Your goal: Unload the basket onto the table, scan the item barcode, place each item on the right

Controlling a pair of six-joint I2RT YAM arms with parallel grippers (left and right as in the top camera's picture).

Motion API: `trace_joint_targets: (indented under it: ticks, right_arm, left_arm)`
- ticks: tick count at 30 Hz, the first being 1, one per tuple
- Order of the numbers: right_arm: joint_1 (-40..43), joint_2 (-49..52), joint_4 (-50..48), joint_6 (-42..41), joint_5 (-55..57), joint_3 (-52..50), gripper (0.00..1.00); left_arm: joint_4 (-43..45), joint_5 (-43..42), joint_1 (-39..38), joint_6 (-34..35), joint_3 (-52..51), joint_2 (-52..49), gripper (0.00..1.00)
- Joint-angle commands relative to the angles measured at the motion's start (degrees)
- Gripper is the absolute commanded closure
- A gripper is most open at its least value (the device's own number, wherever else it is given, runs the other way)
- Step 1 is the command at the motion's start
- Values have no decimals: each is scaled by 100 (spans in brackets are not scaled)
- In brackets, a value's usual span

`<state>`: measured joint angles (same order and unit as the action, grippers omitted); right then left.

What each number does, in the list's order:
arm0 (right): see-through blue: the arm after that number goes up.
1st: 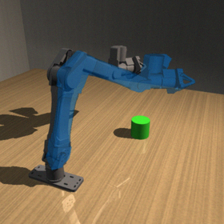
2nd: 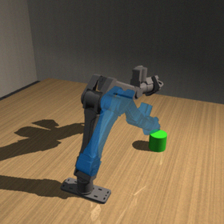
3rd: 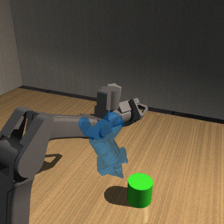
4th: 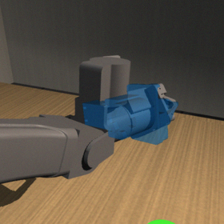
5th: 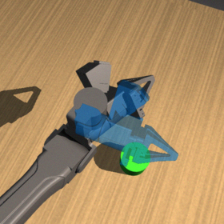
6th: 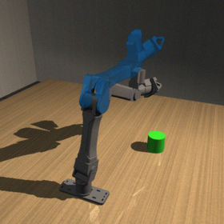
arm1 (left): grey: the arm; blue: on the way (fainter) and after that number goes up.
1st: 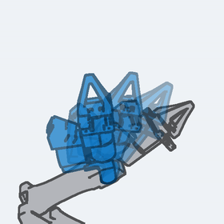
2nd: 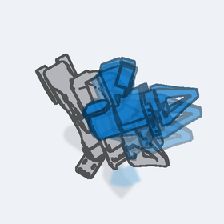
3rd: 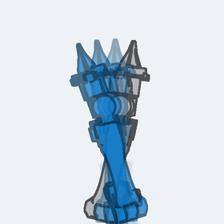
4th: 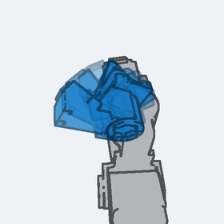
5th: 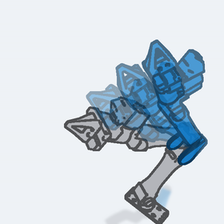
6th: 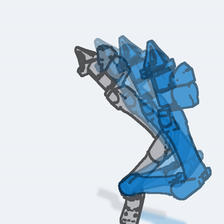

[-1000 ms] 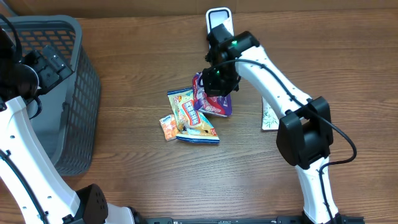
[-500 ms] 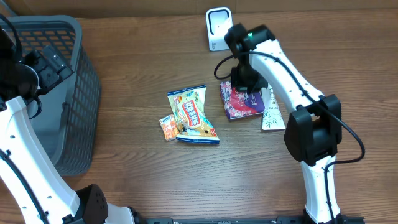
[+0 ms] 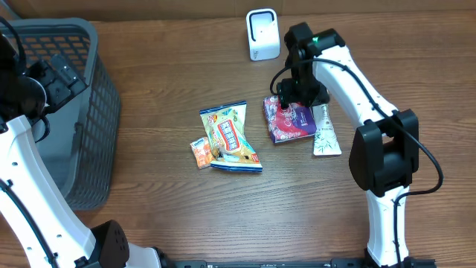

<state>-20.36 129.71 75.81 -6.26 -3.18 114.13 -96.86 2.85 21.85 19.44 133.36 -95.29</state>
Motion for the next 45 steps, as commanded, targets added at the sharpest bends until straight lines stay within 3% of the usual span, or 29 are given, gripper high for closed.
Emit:
trace_joint_targets:
  ticks: [1,5,7,9,11,14,18,21,29,33,35,45]
  right_arm:
    - [-131,-162,-444,192,-203,-492,25]
    - [-181,-162,-1062,127,-160,-1110,40]
    - [-179,-162,-1239,-352,205,-1331,56]
    - [-181,-162,-1237,-407,219,-1335,63]
    - [-179,-168,-1115,-400,205,-1259,58]
    - [-151,-179,-544,-398,225,-737,29]
    - [-35,-179,-39,-393,225,-39,22]
    - [168,-164,17,81,144,83,11]
    - [446,-155,-573,225,-761,-927,17]
    - [420,-155,-673,219,-857,-955,18]
    - [398,-155,-678,153,-855,-955,26]
    - [538,-157,173,374,-1368,-175,26]
  left_arm:
    - [7,55,-2,-83,-37,-28,0]
    - [7,55,-2,-83,-37,-28,0]
    - [7,55,-2,-83,-37,-28,0]
    - [7,55,-2,-83,-37,-28,0]
    - [7,55,-2,-83,-37,-28,0]
    - [7,55,-2,-83,-37,-28,0]
    - [7,55,-2,-83,-37,-28,0]
    - [7,55,-2,-83,-37,-28,0]
    - [7,55,-2,-83,-37,-28,0]
    - [7,55,-2,-83,-37,-28,0]
    - [7,55,-2,-83,-37,-28,0]
    - [7,55,-2,-83,-37,-28,0]
